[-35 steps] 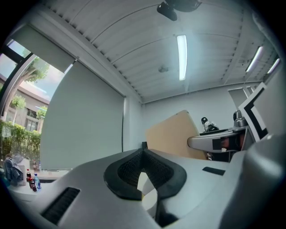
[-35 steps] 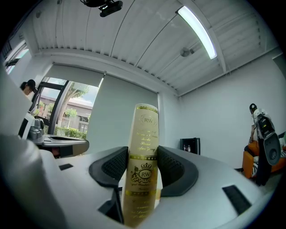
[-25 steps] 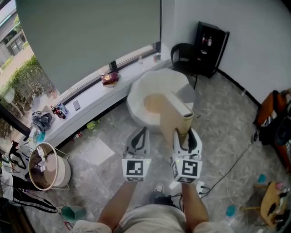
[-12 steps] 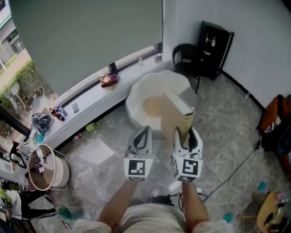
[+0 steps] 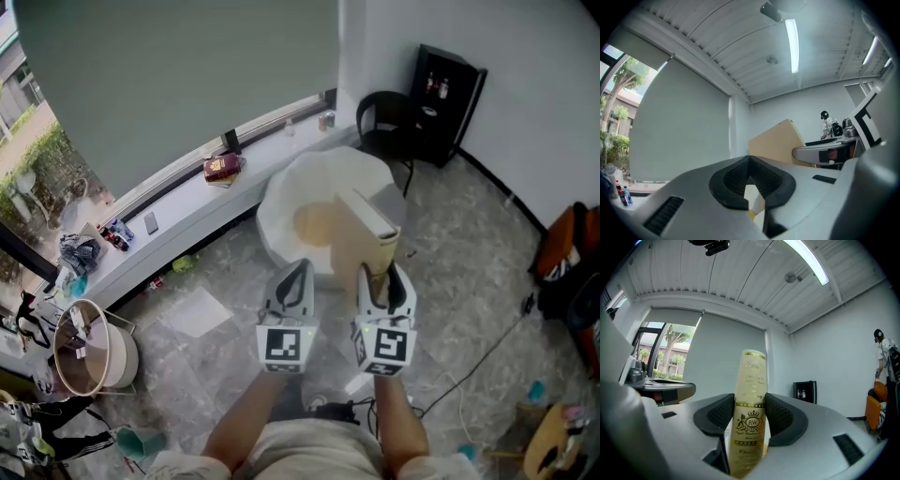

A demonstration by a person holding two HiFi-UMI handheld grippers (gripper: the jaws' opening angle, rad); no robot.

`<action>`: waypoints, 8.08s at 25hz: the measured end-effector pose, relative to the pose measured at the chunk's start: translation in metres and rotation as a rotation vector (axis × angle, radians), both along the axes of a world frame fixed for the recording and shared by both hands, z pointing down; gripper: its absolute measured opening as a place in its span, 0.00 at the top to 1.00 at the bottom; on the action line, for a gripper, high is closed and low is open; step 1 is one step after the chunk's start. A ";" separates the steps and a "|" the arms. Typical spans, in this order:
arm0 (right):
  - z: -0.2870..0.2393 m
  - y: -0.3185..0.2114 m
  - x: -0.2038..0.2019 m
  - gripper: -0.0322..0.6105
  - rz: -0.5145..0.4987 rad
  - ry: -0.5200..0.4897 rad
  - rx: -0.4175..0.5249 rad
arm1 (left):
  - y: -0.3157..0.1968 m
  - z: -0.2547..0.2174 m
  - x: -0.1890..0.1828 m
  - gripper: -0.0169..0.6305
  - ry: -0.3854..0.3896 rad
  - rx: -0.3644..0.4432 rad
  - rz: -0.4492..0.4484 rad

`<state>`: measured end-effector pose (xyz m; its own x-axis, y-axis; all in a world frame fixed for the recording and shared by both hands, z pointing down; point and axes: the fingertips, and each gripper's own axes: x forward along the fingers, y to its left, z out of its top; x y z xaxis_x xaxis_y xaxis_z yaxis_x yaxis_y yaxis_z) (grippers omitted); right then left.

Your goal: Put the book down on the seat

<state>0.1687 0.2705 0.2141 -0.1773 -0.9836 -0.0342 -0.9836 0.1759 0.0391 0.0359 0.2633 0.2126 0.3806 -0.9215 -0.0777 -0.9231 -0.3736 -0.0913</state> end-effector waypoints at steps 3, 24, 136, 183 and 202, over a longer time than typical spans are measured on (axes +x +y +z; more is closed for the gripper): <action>0.002 -0.022 -0.005 0.62 0.007 0.001 -0.001 | -0.024 0.003 -0.004 0.96 0.009 -0.001 0.004; -0.006 -0.225 -0.092 0.62 0.067 0.072 -0.036 | -0.240 -0.003 -0.086 0.96 0.063 -0.014 0.074; 0.727 -0.649 -0.133 0.62 -0.234 0.091 -1.008 | -0.680 0.637 -0.104 0.96 0.073 -0.677 -0.139; 0.634 -0.691 -0.076 0.94 -0.003 0.043 -0.754 | -0.677 0.586 -0.061 0.96 0.030 -0.656 -0.079; 0.356 -0.655 -0.062 0.94 -0.120 -0.006 -0.481 | -0.654 0.350 -0.018 0.96 0.036 -0.460 -0.021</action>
